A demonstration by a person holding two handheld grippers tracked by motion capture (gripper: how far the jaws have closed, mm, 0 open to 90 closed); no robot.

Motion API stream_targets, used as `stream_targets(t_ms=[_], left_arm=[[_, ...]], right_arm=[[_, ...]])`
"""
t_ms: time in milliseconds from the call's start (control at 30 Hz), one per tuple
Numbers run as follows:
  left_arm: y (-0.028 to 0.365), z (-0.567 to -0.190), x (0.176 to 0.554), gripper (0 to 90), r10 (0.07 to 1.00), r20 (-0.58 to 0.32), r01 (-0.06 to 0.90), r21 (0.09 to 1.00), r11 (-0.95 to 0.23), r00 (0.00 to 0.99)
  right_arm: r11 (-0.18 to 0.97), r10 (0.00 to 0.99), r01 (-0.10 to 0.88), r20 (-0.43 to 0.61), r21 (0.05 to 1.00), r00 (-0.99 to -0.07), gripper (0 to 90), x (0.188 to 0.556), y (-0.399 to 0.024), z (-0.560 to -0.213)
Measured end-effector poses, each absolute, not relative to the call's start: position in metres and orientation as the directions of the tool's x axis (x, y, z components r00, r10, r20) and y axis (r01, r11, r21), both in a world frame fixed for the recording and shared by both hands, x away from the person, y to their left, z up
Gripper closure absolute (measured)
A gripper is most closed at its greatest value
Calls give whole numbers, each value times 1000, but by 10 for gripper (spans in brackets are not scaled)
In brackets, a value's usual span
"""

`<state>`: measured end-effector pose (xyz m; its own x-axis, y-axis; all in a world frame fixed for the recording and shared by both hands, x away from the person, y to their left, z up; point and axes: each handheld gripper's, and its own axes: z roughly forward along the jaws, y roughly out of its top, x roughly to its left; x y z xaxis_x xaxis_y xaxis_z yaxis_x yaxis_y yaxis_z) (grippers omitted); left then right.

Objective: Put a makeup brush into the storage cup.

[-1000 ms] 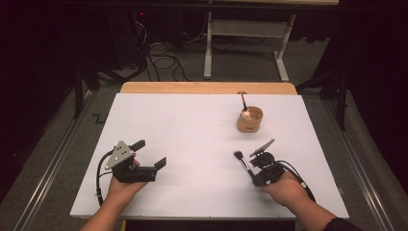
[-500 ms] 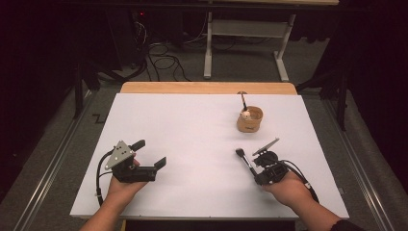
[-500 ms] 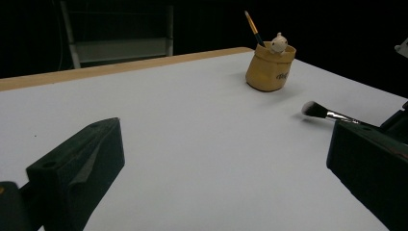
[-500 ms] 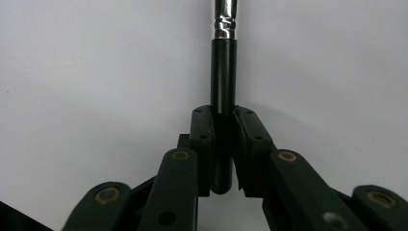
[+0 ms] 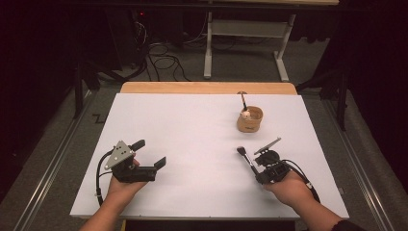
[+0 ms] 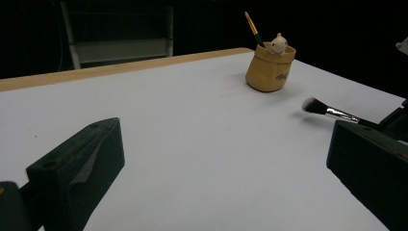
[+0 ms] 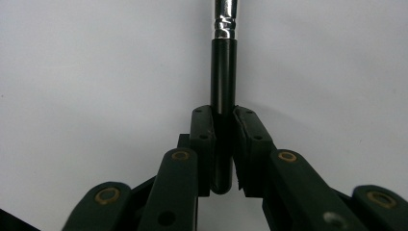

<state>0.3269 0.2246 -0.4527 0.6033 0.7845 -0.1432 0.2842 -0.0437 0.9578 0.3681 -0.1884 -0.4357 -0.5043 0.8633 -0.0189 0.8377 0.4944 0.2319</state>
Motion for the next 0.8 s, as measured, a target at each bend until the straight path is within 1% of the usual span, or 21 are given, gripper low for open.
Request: stream_targets(t_ms=[167,367,500,800], left_arm=[[224,-453,327,4,785,-143,284,958,-44,603],[225,-453,327,3,784,-143,284,958,-45,604],[224,-453,327,3,784,-142,284,958,-46,605],[224,-453,327,3,784,-142,285,957,-46,604]], right_arm=[[482,870,839,-27,252,-492,807,369,-191,-435],[433,897,857,-39,277,-441,807,375,-206,-430],[421,903,860,-42,287,-428,807,377,-211,-428],[386,913,853,-15,352,-407,807,377,-212,-434]])
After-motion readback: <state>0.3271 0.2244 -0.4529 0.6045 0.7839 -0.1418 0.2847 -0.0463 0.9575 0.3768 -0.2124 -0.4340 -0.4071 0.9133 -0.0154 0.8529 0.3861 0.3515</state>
